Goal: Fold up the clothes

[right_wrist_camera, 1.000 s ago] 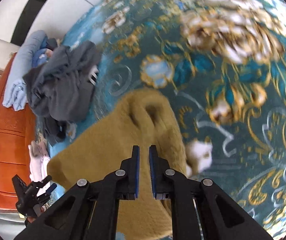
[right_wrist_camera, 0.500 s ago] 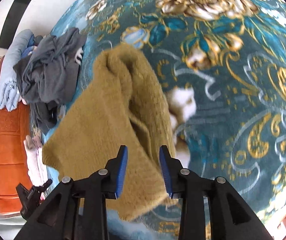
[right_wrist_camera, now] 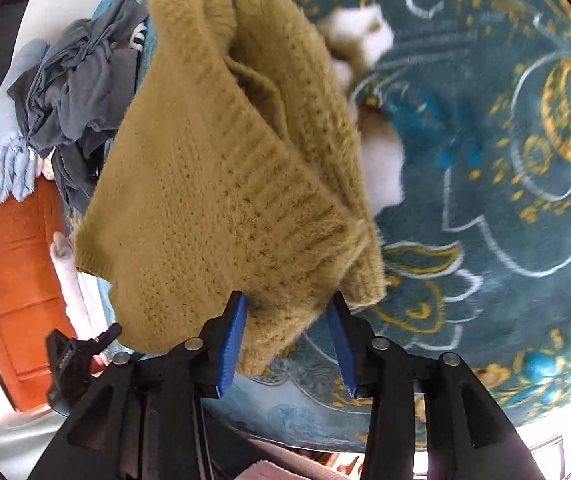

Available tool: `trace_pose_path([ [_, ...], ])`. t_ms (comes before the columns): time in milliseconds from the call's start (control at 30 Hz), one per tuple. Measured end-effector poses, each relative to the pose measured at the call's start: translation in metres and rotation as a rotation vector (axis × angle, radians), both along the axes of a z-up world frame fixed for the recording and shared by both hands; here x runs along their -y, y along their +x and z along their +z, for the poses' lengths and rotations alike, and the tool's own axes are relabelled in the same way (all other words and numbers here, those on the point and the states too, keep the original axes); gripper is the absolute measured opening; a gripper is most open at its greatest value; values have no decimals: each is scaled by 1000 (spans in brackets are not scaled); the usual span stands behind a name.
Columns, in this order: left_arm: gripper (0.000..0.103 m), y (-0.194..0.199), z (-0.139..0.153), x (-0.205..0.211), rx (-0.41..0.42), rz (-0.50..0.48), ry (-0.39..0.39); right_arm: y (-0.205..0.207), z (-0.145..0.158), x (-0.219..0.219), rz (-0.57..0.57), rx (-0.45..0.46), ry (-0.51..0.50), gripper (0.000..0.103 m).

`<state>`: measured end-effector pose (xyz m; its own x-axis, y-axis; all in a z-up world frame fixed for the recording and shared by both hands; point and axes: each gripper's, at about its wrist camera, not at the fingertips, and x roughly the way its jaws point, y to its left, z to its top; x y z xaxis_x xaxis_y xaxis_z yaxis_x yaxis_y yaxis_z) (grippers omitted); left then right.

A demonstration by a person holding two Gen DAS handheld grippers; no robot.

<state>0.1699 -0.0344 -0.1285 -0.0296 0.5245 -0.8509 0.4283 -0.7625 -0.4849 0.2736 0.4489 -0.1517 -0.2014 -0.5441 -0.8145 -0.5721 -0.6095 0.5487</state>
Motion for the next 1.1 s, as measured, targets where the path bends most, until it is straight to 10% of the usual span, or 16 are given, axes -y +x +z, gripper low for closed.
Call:
trace_pose_path([
  [167,74,11,-9,-14,18,18,68,-2,0,2,-22,-4,-34,45],
  [333,47,17,10,-17,-82,4,41,-2,20,4,-28,-82,-57,45],
  [467,43,20,13,-13,-125,26,86,-14,37,3,0,-192,-32,45],
  [733,44,8,12,-21,-110,-43,38,-1,6,3,-8,-113,-37,44],
  [867,41,9,14,-20,-108,-43,2,-2,10,-4,-51,-136,-38,16],
  [933,20,11,19,-15,-132,-16,-3,-11,24,-4,-48,-186,-58,15],
  [1100,13,9,33,-3,-171,39,27,-44,74,1,-47,-348,-149,13],
])
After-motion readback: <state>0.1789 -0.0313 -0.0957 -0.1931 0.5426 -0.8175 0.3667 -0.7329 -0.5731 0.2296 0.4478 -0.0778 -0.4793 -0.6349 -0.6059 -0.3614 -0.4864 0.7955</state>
